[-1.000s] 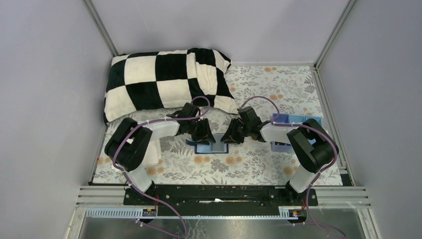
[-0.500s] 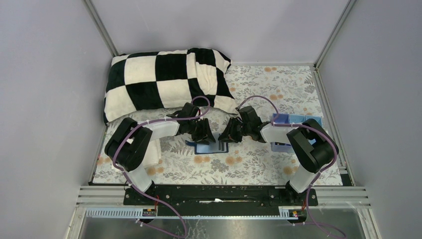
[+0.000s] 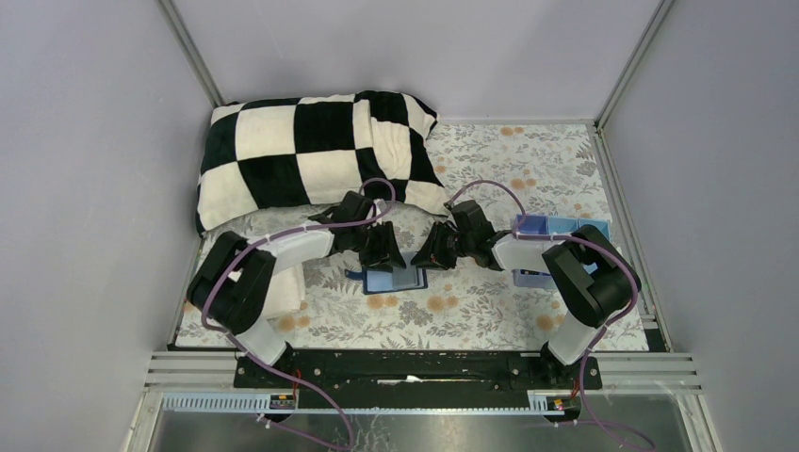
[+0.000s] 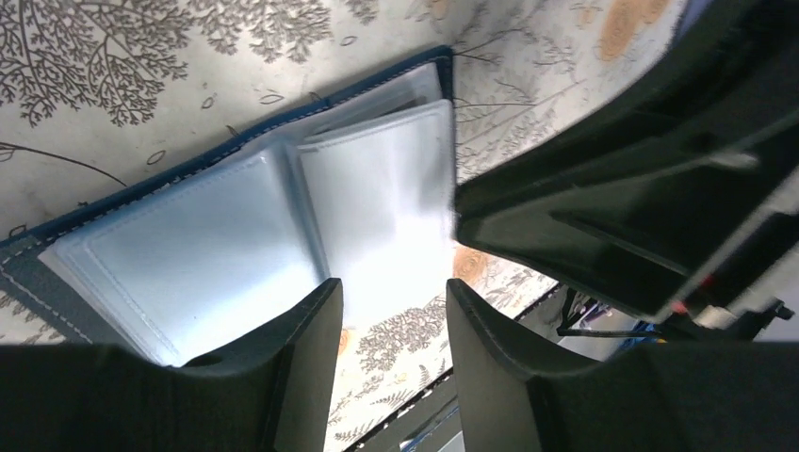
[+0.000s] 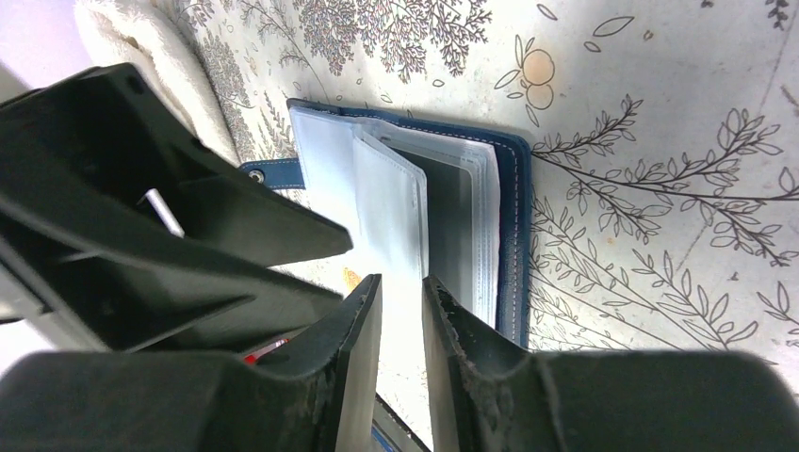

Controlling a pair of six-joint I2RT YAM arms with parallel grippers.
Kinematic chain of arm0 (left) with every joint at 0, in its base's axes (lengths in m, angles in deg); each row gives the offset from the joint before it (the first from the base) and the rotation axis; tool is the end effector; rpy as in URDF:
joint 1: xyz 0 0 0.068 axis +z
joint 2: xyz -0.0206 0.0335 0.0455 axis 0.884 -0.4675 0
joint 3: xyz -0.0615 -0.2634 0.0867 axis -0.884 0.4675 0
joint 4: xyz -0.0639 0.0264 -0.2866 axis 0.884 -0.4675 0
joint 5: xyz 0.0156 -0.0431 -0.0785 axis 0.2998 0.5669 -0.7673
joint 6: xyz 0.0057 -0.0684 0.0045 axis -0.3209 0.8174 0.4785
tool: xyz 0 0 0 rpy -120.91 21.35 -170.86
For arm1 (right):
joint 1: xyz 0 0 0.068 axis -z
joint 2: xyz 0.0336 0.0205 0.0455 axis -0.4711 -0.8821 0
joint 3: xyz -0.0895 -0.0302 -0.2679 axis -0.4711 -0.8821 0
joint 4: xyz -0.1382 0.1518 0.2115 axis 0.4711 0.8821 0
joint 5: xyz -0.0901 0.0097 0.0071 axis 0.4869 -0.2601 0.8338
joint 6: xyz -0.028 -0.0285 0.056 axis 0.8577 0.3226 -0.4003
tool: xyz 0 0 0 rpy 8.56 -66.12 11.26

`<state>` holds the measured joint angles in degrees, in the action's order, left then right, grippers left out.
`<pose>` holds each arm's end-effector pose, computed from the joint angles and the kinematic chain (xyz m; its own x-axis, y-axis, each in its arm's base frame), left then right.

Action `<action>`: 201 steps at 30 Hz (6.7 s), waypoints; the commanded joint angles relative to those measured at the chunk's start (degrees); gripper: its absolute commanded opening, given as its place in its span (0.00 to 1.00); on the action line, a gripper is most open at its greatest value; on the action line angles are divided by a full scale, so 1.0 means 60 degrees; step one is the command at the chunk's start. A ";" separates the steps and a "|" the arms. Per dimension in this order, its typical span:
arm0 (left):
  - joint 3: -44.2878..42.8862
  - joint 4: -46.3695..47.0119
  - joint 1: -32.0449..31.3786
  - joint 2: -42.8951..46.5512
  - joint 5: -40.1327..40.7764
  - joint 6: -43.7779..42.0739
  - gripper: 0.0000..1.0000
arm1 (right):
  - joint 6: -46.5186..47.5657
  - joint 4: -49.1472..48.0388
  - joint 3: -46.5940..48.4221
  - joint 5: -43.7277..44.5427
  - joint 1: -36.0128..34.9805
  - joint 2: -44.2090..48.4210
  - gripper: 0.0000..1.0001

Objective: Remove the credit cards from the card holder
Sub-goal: Remove the credit card from the card holder.

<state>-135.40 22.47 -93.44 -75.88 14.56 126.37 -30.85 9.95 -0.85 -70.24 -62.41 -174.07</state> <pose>0.2850 -0.2031 0.1325 -0.9860 -0.0829 -0.1444 0.0290 0.7685 -0.6392 0.2874 0.2264 0.1163 -0.9412 0.2050 -0.2684 -0.0919 0.6092 0.7877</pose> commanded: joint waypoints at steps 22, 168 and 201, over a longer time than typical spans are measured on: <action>0.0717 -0.0590 0.1039 0.0510 0.1335 -0.0736 0.48 | 0.0665 0.1053 0.0357 0.0674 -0.0119 0.0329 0.37; 0.0495 -0.0588 0.1044 0.0325 0.1058 -0.0877 0.47 | 0.0675 0.0542 0.0112 0.1447 -0.0647 0.0214 0.36; 0.0481 -0.0587 0.1044 0.0243 0.0987 -0.0919 0.47 | 0.1132 0.0522 0.0616 0.0789 -0.0847 -0.0109 0.34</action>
<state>-131.66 18.36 -87.32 -72.71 19.59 122.44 -25.72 13.86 0.11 -63.75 -65.93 -174.20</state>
